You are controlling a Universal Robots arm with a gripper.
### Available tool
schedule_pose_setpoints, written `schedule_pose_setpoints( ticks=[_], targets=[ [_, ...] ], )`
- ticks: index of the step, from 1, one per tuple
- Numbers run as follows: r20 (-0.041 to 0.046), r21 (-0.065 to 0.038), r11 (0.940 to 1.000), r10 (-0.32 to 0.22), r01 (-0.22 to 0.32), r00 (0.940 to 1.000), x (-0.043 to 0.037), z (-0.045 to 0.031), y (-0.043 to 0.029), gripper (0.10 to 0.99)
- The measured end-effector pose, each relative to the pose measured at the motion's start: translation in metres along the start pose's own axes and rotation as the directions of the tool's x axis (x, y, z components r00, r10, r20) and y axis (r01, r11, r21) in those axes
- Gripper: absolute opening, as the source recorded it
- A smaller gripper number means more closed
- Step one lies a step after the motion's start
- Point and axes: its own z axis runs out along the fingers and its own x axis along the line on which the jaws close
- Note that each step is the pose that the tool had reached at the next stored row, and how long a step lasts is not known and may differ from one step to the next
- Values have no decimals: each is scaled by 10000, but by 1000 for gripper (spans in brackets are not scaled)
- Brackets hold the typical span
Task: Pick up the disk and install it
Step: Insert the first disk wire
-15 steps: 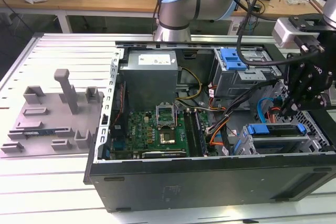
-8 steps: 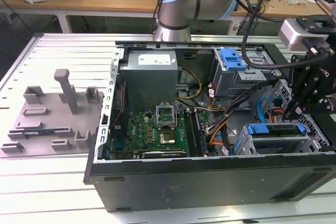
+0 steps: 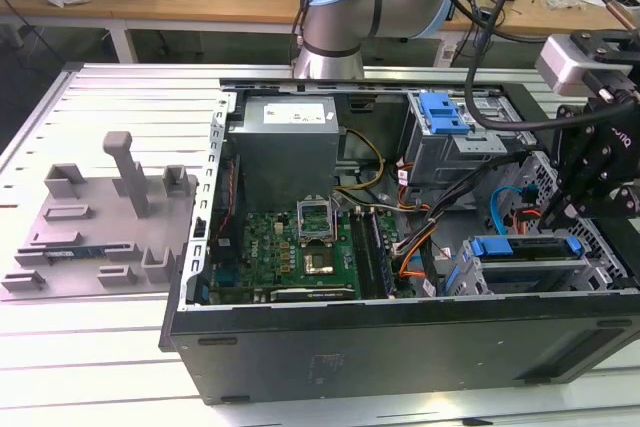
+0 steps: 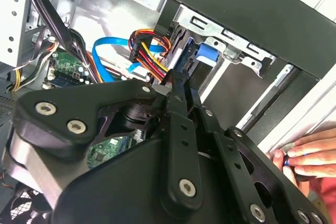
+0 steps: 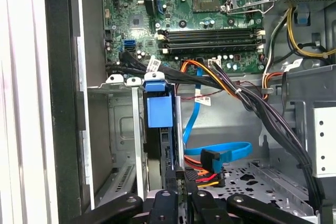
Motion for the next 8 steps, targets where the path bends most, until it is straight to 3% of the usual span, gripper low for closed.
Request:
schedule_pose_setpoints(
  ticks=[4, 8],
  targets=[
    [-66, 4, 10000, 0, 0, 10000, 0, 0, -1, 165],
    [-68, -1, 10000, -2, 2, 10000, -2, 0, -5, 165]
  ],
)
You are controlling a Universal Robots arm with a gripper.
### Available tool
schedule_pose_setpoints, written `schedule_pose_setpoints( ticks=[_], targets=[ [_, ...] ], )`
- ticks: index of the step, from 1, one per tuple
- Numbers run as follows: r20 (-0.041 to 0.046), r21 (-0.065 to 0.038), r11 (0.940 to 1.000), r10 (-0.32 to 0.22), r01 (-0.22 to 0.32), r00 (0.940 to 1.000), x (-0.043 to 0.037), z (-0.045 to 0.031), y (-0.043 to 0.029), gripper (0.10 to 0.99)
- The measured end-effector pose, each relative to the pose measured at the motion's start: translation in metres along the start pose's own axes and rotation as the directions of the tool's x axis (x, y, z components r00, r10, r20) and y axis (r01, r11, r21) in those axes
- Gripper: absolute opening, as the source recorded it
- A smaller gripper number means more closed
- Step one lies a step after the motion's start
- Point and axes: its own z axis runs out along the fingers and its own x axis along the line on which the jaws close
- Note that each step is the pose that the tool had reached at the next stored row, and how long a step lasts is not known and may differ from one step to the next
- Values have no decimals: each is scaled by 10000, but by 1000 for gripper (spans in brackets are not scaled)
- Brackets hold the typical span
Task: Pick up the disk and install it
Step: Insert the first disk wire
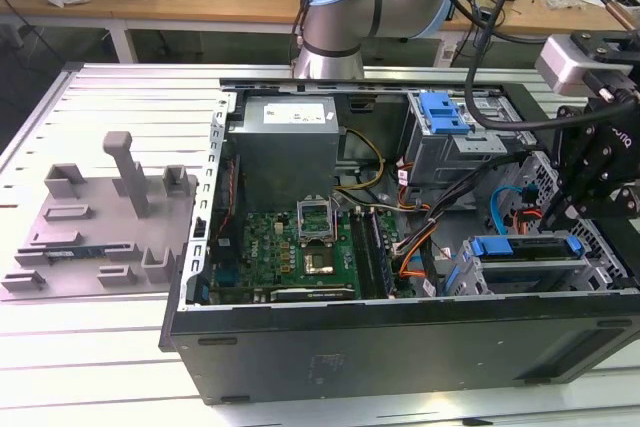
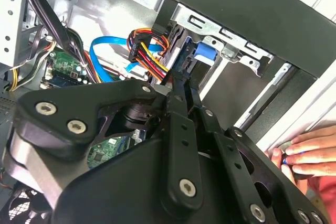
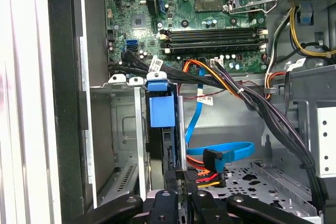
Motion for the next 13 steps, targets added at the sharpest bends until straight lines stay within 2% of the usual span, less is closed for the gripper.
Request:
schedule_pose_setpoints(
  ticks=[5, 9, 13],
  targets=[
    [-29, -108, 9999, 1, -1, 10000, 13, 0, -34, 165],
    [-29, -117, 9999, 0, 0, 10000, 63, 9, -38, 165],
    [-31, -117, 9999, -8, 8, 10000, 64, 12, -38, 165]
  ],
)
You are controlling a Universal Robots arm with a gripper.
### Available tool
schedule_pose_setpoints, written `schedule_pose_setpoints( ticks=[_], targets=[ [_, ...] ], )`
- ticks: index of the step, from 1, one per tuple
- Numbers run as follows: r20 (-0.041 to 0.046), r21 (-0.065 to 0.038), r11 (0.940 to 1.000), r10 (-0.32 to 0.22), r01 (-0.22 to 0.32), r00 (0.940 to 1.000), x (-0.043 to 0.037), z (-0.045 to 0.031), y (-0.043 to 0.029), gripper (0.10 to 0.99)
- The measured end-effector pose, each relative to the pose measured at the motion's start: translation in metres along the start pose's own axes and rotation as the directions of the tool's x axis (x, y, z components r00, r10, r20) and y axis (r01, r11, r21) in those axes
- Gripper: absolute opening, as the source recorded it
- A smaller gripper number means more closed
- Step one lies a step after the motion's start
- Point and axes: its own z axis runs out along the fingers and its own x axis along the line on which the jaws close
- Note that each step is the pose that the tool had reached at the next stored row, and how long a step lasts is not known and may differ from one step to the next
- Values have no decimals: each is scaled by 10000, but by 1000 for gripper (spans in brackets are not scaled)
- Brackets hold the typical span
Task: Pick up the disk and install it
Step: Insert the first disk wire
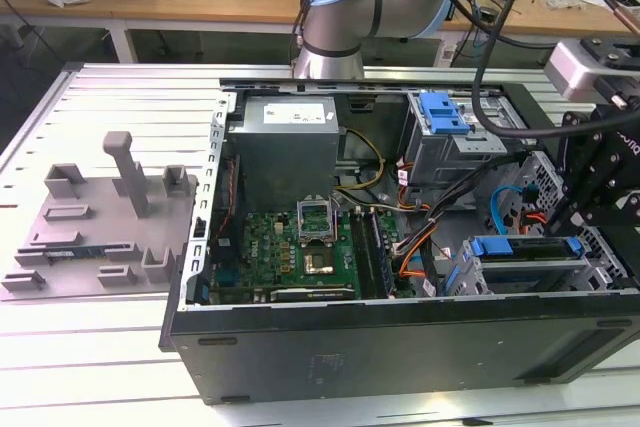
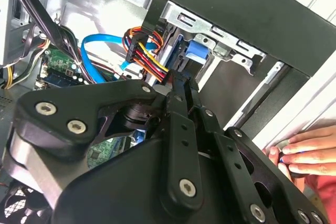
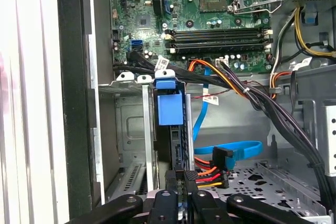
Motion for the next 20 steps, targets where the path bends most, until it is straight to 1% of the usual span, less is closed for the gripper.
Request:
schedule_pose_setpoints(
  ticks=[3, 6, 9, 14, 20],
  targets=[
    [4, -1, 10000, -4, 4, 10000, -3, 6, 0, 165],
    [-3, 0, 10000, -3, 3, 10000, -40, 5, 3, 165],
    [-22, 2, 10000, -38, 38, 10000, -59, 5, 4, 165],
    [-24, 6, 9999, -143, 143, 9999, -62, 5, 3, 165],
    [-19, 63, 9999, -150, 150, 9999, -62, 6, 3, 165]
  ],
)
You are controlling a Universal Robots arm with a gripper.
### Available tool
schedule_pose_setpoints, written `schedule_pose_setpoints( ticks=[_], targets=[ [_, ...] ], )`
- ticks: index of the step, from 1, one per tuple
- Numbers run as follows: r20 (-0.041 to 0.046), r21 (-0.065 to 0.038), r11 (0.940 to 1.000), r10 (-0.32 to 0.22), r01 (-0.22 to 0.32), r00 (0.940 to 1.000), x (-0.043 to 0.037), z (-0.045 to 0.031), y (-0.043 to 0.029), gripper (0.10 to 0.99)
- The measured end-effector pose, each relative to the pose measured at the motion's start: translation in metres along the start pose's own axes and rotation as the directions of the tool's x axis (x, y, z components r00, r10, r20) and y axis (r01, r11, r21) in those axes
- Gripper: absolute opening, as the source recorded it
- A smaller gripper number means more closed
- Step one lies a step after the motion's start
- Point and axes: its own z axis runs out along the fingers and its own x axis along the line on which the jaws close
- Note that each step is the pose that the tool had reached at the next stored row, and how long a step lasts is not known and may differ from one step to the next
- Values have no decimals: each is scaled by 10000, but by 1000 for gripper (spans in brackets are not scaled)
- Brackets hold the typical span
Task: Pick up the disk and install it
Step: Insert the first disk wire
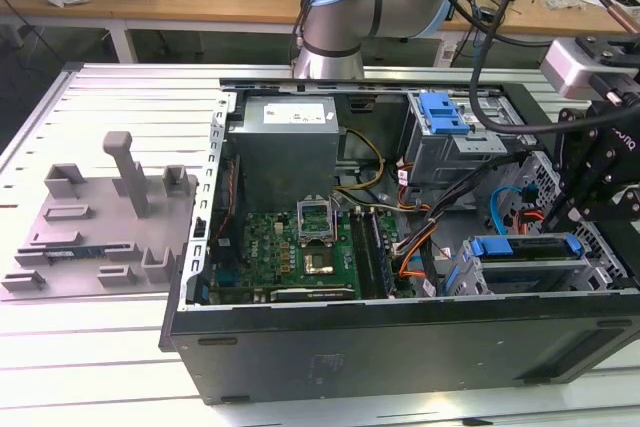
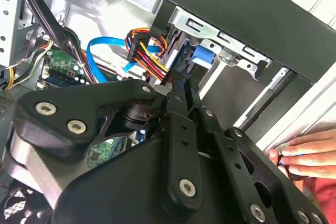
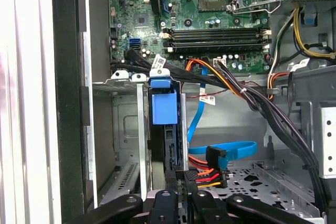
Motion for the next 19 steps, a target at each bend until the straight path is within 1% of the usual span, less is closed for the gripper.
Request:
schedule_pose_setpoints(
  ticks=[8, 19],
  targets=[
    [2, 5, 10000, 21, -21, 10000, 3, 3, 0, 165],
    [7, 4, 9997, 243, -243, 9997, 3, 13, 0, 165]
  ],
)
